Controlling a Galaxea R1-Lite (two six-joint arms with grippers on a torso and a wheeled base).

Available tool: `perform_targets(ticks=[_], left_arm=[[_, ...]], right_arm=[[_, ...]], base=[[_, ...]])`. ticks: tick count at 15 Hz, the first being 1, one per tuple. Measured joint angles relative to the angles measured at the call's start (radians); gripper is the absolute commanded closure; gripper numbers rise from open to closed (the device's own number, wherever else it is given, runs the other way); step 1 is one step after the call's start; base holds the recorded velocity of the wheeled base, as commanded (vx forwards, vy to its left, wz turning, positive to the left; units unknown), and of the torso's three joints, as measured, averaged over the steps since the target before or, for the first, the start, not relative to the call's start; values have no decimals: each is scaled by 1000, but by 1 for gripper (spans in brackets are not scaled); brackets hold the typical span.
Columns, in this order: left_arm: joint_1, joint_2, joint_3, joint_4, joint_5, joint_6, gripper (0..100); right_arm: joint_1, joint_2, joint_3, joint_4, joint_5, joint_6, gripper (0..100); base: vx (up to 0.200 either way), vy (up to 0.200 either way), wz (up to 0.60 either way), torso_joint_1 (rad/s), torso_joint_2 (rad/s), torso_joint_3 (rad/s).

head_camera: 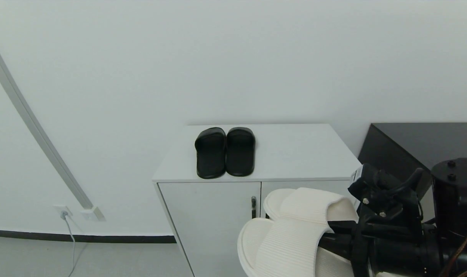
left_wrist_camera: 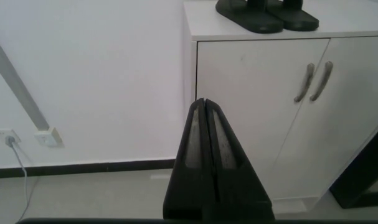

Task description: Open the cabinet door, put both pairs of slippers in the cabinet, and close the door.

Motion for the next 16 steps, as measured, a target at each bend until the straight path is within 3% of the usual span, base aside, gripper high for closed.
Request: perform_targets(ticks=[14,16], left_arm=[[0,0,0,0,1,0,100],[0,0,0,0,1,-1,100]], right_arm=[[-6,6,46,-80,1,4,100],[-6,9,53,-83,2,1,100]], base=[[0,0,0,0,0,0],[0,0,0,-146,352,197]])
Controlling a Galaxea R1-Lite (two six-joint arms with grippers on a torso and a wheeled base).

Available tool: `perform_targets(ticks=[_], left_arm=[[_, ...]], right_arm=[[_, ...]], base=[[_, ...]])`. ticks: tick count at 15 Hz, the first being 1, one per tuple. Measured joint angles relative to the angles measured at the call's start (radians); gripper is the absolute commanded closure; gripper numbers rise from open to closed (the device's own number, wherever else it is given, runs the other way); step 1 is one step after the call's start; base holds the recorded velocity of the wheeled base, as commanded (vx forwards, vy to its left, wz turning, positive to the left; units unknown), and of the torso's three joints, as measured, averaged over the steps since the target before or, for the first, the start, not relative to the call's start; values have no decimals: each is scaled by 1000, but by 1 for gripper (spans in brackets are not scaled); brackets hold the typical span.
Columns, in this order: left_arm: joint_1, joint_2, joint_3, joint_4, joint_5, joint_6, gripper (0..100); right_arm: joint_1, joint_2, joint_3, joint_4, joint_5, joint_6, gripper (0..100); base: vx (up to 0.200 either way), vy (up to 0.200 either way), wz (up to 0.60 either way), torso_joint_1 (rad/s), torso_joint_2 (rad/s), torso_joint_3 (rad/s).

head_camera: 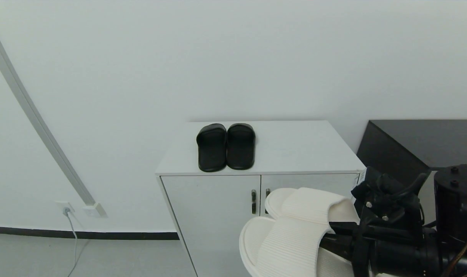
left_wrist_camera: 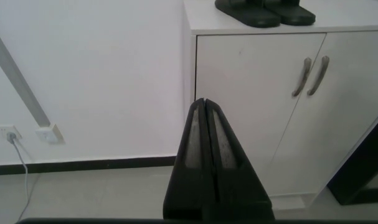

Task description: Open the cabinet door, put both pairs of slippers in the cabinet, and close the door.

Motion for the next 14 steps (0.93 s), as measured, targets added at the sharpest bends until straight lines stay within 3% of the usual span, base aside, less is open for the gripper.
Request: perform_targets(ticks=[8,9,14], left_arm=[[0,0,0,0,0,-1,100],[0,0,0,1,0,-1,0],[0,0,0,2,0,-1,0]], right_arm=[[1,1,6,2,0,-1,100],[1,2,6,3,0,-1,100],[3,5,12,1,0,-1,100]], base=[[0,0,0,-211,521,307],[0,0,0,-203,515,310],[0,0,0,-175,492,317]])
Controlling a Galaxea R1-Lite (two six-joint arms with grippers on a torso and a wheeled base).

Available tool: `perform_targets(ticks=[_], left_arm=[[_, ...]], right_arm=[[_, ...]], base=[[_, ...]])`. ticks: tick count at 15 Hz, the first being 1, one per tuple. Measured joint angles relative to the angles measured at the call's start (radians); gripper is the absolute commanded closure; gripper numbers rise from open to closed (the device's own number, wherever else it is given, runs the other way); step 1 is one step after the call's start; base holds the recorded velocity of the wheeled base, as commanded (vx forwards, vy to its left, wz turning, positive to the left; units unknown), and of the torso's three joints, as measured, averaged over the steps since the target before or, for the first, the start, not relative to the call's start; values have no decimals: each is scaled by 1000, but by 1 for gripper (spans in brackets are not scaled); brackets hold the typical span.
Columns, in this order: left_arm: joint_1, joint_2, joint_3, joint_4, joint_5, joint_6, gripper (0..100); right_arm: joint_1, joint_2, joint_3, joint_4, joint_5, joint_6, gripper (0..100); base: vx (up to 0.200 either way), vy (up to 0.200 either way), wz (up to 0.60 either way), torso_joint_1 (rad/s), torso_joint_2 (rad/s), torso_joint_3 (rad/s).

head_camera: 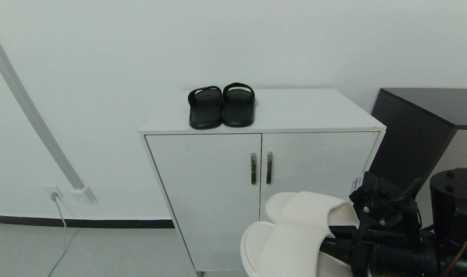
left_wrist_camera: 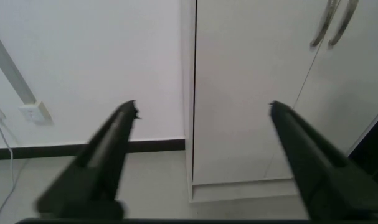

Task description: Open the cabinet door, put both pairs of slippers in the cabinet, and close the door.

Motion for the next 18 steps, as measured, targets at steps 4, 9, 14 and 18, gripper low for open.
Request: perform_targets(ticks=[4,9,14,18], left_arm=[[1,0,0,0,0,2,0],[0,0,0,0,-1,5,0],[0,0,0,0,-2,7,0],[0,4,-41,-11,-25,42,0]], right_arm=[[0,0,4,0,0,-1,100],[0,0,15,-29,0,-1,100],[0,0,19,-33,-1,-5,100],[-1,0,23,-33,0,-5,100]], base=[[0,0,0,-146,470,327],[0,0,0,-104,458,345],[0,0,0,-38,434,390],[0,0,0,1,118,112]])
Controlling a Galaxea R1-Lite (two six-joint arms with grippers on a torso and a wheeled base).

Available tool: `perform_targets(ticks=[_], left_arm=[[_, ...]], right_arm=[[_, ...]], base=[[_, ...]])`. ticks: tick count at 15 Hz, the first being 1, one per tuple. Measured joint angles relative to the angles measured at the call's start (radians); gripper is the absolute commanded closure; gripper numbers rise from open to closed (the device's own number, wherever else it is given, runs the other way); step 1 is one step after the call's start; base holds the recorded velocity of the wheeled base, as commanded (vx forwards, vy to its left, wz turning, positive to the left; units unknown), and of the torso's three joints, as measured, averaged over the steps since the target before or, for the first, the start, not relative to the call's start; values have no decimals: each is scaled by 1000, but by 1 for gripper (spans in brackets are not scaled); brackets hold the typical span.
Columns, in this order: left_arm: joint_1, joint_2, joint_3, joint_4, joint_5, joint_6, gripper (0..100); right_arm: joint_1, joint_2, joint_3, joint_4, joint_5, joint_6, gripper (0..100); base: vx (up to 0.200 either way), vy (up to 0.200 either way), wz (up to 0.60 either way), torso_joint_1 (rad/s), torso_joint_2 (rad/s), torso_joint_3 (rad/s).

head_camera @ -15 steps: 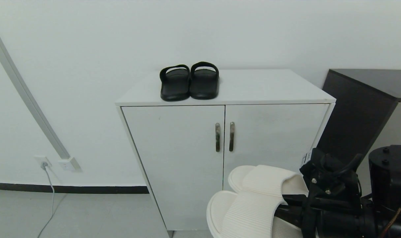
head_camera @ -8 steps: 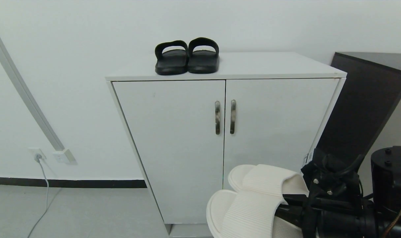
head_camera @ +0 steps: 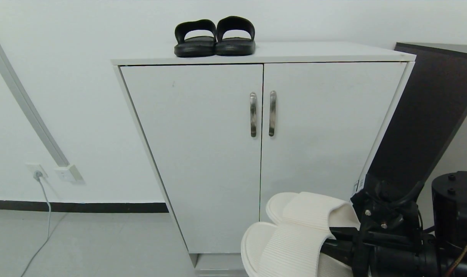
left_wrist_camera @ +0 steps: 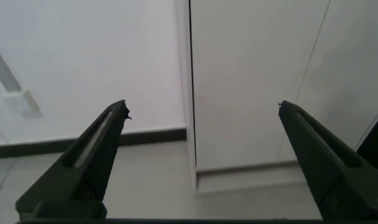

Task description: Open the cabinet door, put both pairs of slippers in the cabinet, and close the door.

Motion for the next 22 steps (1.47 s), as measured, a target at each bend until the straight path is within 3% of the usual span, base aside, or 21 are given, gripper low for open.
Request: perform_targets(ticks=[3,6,8,11,12,14,16,19,21,22], left_arm=[[-1,88,-160,-4,-38,-78,0],[-3,289,-251,-61,-132,-104,0],[-4,443,-285,-149,-203,-100,0],[-24,660,-321,-242,-288,-53,0],[-51,725,-338,-274,-298,-48,0],[-155,864,-384,-369,-303,-44,0],[-287,986,-451,-466,-270,-42,0],[-450,1138,-586,-514,-227,-46,0],[-550,1235,-684,-521,-211,-73,0],[-589,1281,-734,-524,-212,-108,0]], right_arm=[[0,-1,3,0,0,-1,100],[-1,-7,4,-1,-1,0,100],[-3,-10,4,-1,-4,-1,100],[-5,-10,4,-1,-4,0,100],[-6,-10,4,-1,-4,-1,100],[-7,-12,4,-1,-4,-6,100],[-8,-14,5,-1,-5,-8,100],[-7,-13,5,-1,-3,-8,100],[-8,-10,5,0,-1,-7,100],[-8,-8,8,0,-1,-6,100]], base=[[0,0,0,0,0,0],[0,0,0,0,0,0],[0,0,0,0,0,0],[0,0,0,0,0,0],[0,0,0,0,0,0],[0,0,0,0,0,0],[0,0,0,0,0,0],[0,0,0,0,0,0],[0,0,0,0,0,0],[0,0,0,0,0,0]])
